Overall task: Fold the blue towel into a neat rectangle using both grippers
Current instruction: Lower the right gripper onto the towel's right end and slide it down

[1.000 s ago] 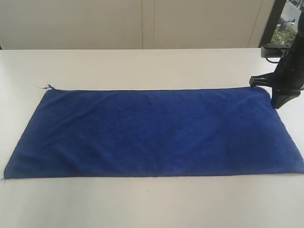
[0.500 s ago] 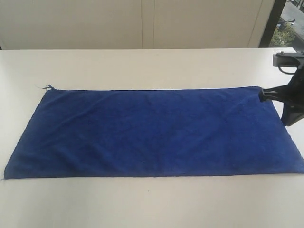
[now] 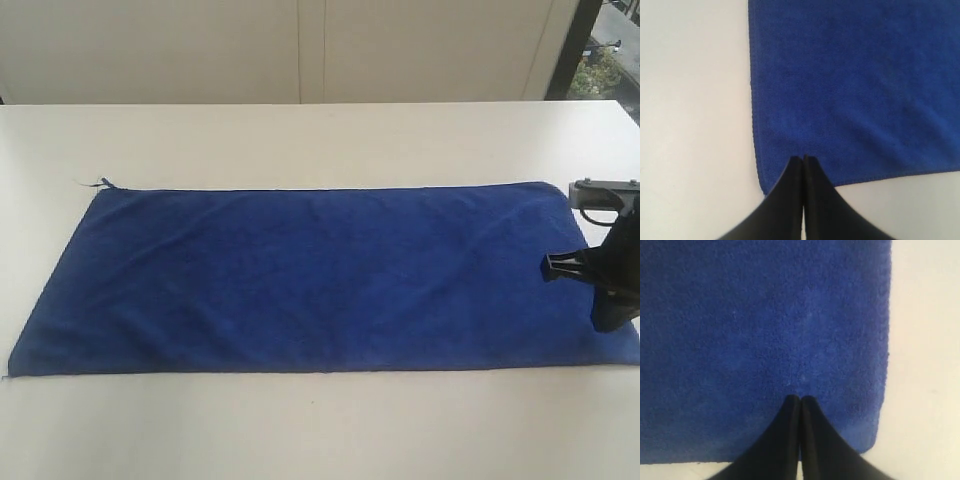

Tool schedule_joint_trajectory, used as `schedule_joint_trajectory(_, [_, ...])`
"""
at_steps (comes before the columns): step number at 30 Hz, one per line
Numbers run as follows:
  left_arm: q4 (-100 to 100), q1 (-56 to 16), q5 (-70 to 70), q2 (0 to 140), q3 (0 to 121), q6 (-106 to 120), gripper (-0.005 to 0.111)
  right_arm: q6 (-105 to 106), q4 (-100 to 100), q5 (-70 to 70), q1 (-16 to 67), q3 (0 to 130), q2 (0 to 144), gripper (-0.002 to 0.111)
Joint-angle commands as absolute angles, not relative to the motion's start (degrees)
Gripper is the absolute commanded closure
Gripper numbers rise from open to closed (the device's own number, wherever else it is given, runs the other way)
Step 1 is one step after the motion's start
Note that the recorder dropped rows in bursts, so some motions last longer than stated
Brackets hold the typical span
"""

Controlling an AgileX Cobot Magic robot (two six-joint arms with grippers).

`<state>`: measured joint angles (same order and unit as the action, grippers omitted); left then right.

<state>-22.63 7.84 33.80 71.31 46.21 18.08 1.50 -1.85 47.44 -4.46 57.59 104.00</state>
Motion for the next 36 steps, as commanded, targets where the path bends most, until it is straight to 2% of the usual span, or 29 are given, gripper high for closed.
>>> schedule_joint_trajectory(1, [-22.95,7.51,34.22,70.72,45.77,18.06,0.107,1.17,-0.85,46.70,-4.37,56.46,105.38,0.108])
schedule_joint_trajectory(25, [-22.95,7.51,34.22,70.72,45.77,18.06,0.107,-3.02,1.53,51.53,-4.37,56.46,105.92,0.108])
schedule_joint_trajectory(36, [-22.95,7.51,34.22,70.72,45.77,18.06,0.107,-3.02,0.00,45.53,-4.37,56.67,101.46,0.108])
